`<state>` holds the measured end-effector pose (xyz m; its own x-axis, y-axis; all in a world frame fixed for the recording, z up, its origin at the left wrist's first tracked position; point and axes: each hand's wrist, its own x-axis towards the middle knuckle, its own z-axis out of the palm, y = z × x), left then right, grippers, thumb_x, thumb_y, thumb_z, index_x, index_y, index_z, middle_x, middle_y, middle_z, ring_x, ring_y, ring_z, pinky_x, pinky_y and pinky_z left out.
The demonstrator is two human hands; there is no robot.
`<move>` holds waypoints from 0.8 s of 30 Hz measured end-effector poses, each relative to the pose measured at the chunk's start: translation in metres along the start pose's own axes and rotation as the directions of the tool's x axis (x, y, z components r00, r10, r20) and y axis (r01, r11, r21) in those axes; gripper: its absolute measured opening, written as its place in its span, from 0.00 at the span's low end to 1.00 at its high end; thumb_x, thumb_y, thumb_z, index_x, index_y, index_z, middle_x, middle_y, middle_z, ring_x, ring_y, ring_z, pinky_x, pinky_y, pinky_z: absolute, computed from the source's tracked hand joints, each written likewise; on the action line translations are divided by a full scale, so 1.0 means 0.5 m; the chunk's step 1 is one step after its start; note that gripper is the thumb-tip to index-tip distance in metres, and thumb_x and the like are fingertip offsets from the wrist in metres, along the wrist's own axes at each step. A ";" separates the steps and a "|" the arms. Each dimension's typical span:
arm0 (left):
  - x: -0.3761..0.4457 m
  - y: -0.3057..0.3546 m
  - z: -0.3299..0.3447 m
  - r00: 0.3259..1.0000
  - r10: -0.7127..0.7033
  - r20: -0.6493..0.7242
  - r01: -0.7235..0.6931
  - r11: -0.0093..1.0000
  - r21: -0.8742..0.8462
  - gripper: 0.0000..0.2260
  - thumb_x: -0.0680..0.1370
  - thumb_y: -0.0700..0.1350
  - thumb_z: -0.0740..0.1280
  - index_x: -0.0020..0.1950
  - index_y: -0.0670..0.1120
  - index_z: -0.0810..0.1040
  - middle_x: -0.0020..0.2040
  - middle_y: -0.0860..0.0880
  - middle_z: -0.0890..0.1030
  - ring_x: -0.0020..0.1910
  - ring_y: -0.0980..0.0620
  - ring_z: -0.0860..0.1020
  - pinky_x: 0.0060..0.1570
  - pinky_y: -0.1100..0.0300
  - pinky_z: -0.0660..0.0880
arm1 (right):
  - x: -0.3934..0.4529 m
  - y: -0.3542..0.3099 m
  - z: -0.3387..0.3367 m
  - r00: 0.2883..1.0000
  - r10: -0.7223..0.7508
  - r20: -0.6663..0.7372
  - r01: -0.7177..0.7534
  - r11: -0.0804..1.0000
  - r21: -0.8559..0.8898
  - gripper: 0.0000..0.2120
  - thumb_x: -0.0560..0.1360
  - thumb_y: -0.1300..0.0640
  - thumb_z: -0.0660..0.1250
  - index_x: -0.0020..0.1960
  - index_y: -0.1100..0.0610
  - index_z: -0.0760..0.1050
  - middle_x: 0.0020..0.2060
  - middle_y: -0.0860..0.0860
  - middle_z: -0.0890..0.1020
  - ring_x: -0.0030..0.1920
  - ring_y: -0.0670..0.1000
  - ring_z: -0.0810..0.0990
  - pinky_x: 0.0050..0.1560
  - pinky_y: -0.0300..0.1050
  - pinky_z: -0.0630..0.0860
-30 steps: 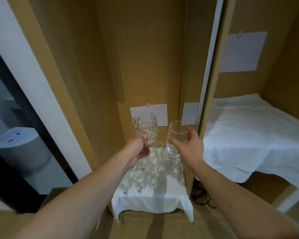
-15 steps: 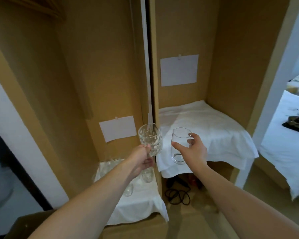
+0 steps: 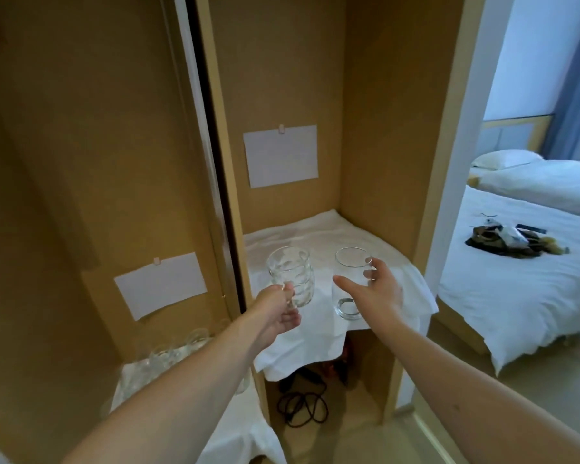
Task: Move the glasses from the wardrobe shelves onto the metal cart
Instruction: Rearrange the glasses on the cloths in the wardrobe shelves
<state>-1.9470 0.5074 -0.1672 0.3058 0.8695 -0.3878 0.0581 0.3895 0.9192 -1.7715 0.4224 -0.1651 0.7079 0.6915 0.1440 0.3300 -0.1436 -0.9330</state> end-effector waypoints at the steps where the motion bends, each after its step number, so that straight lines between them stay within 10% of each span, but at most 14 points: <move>1: 0.023 0.008 0.008 1.000 0.006 0.002 -0.006 1.000 0.002 0.10 0.85 0.50 0.63 0.56 0.44 0.75 0.47 0.40 0.75 0.43 0.44 0.77 0.47 0.51 0.82 | 0.023 0.000 0.005 1.000 0.003 -0.004 -0.003 1.000 0.000 0.40 0.63 0.37 0.80 0.71 0.46 0.69 0.57 0.46 0.78 0.61 0.51 0.77 0.63 0.54 0.75; 24: 0.538 0.092 0.050 0.993 -0.075 -0.096 0.057 0.982 -0.182 0.07 0.85 0.47 0.61 0.54 0.45 0.75 0.40 0.45 0.73 0.36 0.49 0.71 0.33 0.58 0.73 | 0.466 0.049 0.291 0.997 0.020 0.079 -0.010 0.992 -0.124 0.41 0.66 0.43 0.80 0.73 0.54 0.69 0.65 0.53 0.79 0.64 0.55 0.77 0.64 0.51 0.75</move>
<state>-1.8385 0.7515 -0.2277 0.2080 0.8630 -0.4604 -0.0990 0.4869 0.8678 -1.6895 0.6832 -0.2023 0.6625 0.7426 0.0987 0.3980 -0.2373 -0.8862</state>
